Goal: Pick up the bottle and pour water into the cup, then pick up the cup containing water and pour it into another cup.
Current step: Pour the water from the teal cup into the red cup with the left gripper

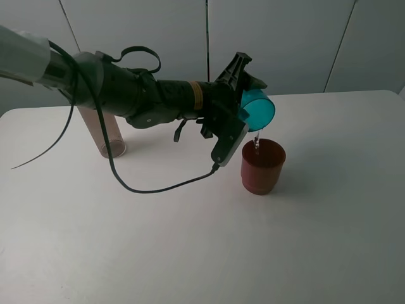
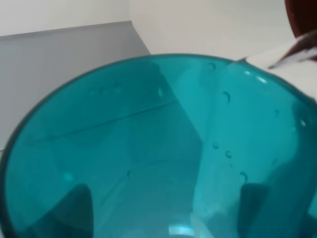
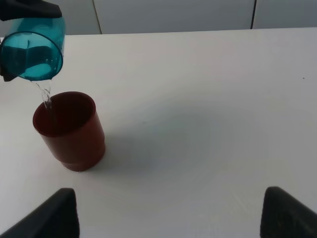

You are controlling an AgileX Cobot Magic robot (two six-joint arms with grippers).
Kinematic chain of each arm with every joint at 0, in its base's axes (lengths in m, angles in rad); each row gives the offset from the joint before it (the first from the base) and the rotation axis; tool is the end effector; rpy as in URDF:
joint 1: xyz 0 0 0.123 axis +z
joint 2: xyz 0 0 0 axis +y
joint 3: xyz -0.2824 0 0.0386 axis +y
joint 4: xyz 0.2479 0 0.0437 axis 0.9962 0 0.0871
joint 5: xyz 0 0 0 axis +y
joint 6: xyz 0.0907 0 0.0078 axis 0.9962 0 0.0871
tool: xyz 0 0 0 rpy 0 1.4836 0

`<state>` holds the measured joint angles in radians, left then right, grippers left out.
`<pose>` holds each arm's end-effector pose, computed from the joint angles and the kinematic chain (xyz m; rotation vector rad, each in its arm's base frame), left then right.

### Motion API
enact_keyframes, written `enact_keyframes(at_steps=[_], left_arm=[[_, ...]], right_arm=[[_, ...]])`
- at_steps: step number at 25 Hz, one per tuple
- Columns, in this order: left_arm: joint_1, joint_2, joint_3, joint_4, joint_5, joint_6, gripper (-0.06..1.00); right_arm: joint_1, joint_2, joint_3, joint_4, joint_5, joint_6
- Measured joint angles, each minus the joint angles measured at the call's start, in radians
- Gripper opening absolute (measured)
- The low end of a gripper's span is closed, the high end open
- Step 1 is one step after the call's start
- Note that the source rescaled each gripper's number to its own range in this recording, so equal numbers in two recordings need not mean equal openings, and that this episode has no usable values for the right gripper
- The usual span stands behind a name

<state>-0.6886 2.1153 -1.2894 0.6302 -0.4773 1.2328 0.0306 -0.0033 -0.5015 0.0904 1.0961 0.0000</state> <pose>0.3411 -0.3126 0.1624 1.8824 0.4323 0.4945 -0.0074 0.0071 0.2750 -0.0381 2.0736 0.1275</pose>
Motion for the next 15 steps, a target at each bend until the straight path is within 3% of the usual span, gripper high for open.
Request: enact_keyframes(at_steps=[15], left_arm=[[0.0,0.0,0.0,0.057,-0.021,0.08,0.24]], right_arm=[[0.0,0.0,0.0,0.0,0.0,-0.007]])
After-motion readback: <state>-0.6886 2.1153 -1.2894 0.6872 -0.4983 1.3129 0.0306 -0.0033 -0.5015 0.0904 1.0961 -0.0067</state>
